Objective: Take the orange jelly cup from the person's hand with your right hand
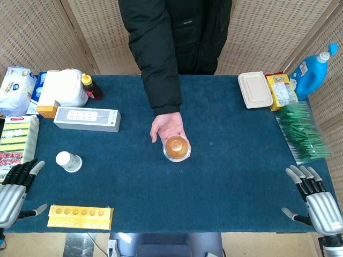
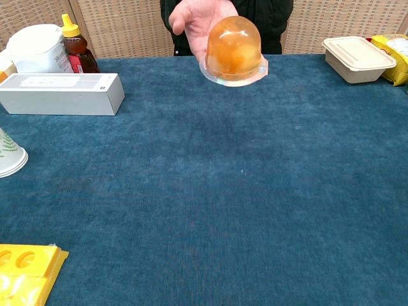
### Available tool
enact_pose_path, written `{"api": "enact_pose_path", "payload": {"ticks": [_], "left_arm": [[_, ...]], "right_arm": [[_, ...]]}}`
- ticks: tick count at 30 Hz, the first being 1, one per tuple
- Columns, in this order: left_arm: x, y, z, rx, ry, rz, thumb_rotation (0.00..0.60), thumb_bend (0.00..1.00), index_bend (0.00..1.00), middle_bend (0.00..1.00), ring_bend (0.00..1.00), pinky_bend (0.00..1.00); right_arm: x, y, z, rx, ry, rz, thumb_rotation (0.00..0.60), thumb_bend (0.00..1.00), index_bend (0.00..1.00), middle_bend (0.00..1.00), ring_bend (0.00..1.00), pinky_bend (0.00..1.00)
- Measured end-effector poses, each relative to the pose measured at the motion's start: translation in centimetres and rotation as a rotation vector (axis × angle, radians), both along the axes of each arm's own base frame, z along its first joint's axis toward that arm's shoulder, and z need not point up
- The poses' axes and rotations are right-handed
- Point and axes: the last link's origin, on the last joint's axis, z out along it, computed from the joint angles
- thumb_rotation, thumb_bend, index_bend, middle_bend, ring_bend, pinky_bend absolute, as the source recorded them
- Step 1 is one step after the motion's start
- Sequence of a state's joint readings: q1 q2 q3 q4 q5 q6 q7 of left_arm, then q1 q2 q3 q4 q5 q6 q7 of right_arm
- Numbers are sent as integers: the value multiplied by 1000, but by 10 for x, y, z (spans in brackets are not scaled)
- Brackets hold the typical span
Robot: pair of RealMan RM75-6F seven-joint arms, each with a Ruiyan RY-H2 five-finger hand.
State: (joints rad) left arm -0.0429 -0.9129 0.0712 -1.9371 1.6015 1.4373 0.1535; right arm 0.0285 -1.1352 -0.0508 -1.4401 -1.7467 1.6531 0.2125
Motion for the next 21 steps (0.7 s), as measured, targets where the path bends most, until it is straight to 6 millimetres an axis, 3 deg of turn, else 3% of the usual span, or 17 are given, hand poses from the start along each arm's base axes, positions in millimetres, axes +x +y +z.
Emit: {"api": "enact_pose_path", "payload": {"ticks": [11, 15, 21], "left_arm": [[0, 1, 0, 4, -1, 13, 600, 84, 0, 0, 0, 39], [0, 2, 2, 12, -6, 16, 600, 85, 0, 0, 0, 39], [-1, 3, 1, 8, -5, 21, 600, 85, 0, 0, 0, 39]], "right_arm": [[7, -13, 0, -7, -26, 26, 600, 67, 57, 90, 0, 29], [17, -33, 4, -14, -21, 49, 600, 76, 62, 90, 0, 39], [57, -80, 8, 33, -46, 86, 600, 103, 101, 114, 15, 46]]}}
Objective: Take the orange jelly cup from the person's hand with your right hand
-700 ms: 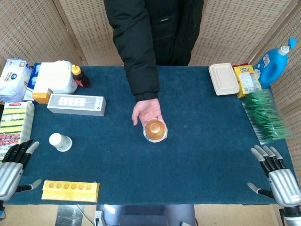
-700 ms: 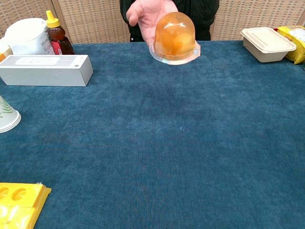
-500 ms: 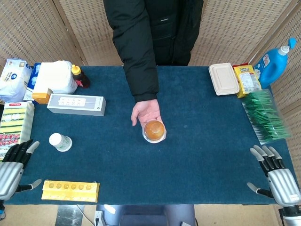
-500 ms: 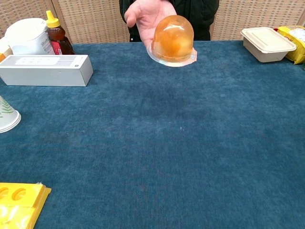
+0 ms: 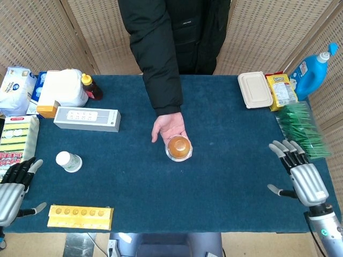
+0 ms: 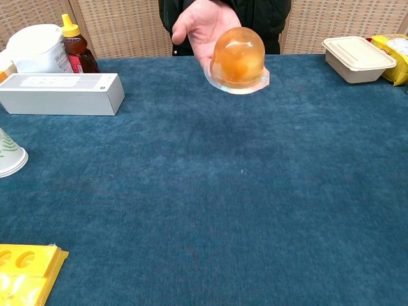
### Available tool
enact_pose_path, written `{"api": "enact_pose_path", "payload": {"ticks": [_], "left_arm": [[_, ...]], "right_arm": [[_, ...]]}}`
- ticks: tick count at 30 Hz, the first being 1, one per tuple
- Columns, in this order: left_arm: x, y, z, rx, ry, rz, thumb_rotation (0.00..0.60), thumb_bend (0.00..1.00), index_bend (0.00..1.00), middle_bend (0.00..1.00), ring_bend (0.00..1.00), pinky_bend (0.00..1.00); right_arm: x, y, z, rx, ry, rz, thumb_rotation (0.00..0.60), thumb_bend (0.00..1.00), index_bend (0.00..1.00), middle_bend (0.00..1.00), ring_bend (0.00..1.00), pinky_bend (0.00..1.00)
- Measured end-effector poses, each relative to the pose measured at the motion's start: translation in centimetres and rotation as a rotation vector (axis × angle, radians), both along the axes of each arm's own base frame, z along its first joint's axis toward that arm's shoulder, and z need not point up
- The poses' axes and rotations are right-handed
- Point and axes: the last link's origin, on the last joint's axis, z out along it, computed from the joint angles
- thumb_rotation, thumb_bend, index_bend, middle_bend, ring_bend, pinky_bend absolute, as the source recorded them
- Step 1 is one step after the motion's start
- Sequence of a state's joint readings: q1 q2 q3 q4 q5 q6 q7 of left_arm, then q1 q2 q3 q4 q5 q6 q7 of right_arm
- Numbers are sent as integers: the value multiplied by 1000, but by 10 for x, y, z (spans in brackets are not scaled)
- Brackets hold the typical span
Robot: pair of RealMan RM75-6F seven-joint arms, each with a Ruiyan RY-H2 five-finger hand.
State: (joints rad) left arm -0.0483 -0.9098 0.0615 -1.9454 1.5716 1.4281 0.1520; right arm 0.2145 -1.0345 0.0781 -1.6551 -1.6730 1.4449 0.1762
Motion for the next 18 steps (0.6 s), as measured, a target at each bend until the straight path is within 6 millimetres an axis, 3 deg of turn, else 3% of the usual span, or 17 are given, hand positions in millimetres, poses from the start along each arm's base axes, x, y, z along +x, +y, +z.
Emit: {"api": "enact_pose_path", "payload": {"ticks": [4, 10, 18], "left_arm": [[-1, 2, 0, -1, -2, 9, 600, 85, 0, 0, 0, 39], [-3, 6, 1, -9, -6, 23, 600, 85, 0, 0, 0, 39], [-5, 12, 4, -18, -21, 37, 600, 85, 0, 0, 0, 39]], "right_arm": [[44, -36, -5, 32, -5, 22, 600, 108, 108, 120, 20, 57], [103, -75, -21, 97, 11, 49, 600, 123, 134, 138, 43, 87], [151, -96, -51, 157, 38, 35, 600, 130, 163, 164, 65, 118]]}}
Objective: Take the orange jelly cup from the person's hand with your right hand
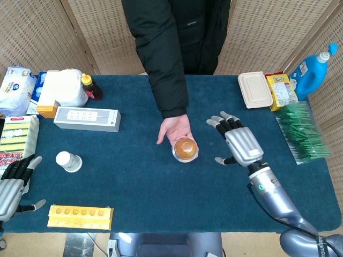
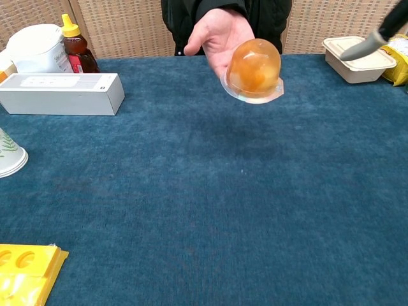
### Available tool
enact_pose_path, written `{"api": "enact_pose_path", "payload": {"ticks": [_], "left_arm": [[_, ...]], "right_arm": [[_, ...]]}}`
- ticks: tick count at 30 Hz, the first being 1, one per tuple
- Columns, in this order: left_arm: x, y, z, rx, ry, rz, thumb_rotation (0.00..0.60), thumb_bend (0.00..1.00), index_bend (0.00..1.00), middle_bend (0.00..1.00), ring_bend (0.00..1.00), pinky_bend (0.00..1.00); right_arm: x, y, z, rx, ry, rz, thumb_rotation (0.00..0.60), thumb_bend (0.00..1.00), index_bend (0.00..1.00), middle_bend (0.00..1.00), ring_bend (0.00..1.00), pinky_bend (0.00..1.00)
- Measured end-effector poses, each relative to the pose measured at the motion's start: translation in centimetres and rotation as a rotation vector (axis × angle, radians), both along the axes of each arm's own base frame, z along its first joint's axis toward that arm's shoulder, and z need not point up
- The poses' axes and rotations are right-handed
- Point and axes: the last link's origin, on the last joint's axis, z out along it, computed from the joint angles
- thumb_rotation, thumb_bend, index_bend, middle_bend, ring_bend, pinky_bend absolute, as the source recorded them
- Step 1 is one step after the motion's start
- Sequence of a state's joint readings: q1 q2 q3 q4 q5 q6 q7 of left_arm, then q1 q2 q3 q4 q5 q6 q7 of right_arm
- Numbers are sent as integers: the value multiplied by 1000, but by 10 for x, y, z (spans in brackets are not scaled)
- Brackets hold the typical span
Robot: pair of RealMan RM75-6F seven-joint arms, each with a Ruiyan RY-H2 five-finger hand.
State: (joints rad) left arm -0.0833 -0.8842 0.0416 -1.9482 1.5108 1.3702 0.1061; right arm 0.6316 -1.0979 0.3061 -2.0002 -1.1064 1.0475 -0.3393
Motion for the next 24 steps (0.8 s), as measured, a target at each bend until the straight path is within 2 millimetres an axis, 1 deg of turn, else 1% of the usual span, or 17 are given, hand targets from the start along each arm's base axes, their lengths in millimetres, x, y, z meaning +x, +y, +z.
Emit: {"api": "enact_pose_path", "payload": {"ticks": [4, 10, 20, 24], "left_arm": [[-1, 2, 2, -2, -8, 2, 600, 84, 0, 0, 0, 39], [0, 1, 3, -7, -14, -3, 600, 84, 0, 0, 0, 38], [0, -1, 4, -6, -19, -7, 600, 83, 0, 0, 0, 39], [0, 1, 3, -9, -21, -5, 600, 84, 0, 0, 0, 39]], "right_arm": [[23, 0, -15, 33, -8, 16, 600, 135, 193, 189, 92, 148], [39, 3, -26, 60, -30, 27, 600, 152, 224, 221, 133, 195], [45, -9, -53, 94, -39, 8, 600, 188, 259, 269, 198, 291], [47, -14, -60, 89, -45, 6, 600, 210, 294, 305, 254, 366]]}}
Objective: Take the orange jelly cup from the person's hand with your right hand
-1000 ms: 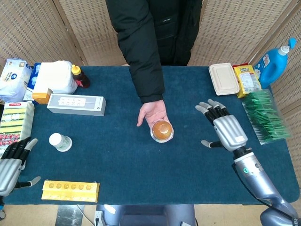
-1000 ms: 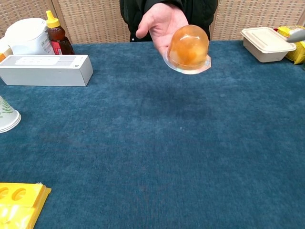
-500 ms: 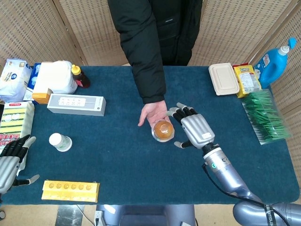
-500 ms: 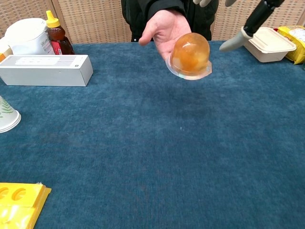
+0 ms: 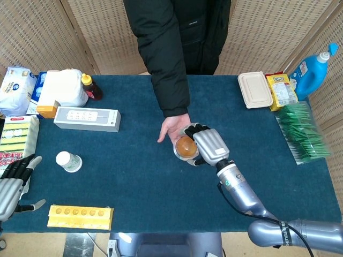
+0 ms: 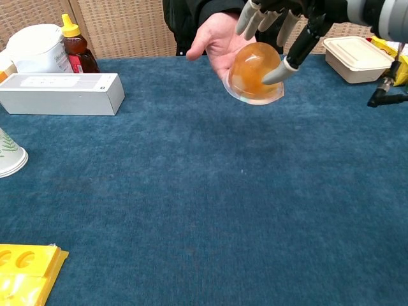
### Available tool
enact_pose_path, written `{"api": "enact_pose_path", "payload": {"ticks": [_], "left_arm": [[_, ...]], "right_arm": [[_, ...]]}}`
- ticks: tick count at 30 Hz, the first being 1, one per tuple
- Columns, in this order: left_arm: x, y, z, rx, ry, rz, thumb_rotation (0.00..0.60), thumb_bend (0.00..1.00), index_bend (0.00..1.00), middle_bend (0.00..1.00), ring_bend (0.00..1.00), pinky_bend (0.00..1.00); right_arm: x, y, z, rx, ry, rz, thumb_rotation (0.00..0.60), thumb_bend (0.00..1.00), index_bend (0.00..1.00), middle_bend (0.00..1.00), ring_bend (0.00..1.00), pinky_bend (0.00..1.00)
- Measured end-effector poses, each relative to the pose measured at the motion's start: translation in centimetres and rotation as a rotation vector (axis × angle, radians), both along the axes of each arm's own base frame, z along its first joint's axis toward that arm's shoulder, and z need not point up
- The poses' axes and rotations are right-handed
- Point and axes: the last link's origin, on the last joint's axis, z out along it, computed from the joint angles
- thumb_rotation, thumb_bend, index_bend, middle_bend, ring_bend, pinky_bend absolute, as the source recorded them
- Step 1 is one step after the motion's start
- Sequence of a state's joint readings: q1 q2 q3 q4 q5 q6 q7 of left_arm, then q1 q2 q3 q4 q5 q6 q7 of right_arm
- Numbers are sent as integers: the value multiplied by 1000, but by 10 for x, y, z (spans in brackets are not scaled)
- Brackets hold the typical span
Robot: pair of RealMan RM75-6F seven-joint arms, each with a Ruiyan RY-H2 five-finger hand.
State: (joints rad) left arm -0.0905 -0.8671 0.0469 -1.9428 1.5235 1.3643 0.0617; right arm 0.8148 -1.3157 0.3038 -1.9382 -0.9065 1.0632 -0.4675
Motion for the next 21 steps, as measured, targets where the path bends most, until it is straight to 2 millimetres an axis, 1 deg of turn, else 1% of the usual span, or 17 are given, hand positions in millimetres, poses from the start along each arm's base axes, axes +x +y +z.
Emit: {"api": "enact_pose_path", "payload": {"ticks": [8, 12, 16, 21], "left_arm": [[-1, 2, 1, 1, -2, 6, 600, 84, 0, 0, 0, 39], [-1, 2, 1, 2, -3, 9, 600, 85, 0, 0, 0, 39], [-1, 3, 0, 0, -1, 10, 600, 85, 0, 0, 0, 38], [0, 3, -1, -5, 2, 9, 600, 85, 0, 0, 0, 39]], "right_arm": [[-1, -6, -10, -12, -7, -14, 600, 235, 365, 383, 334, 447], [-3, -8, -15, -28, -18, -10, 600, 263, 431, 454, 408, 518], [-3, -8, -13, -68, -39, 4, 600, 299, 498, 522, 486, 592], [-7, -4, -6, -112, -70, 17, 600, 322, 511, 533, 498, 603]]}}
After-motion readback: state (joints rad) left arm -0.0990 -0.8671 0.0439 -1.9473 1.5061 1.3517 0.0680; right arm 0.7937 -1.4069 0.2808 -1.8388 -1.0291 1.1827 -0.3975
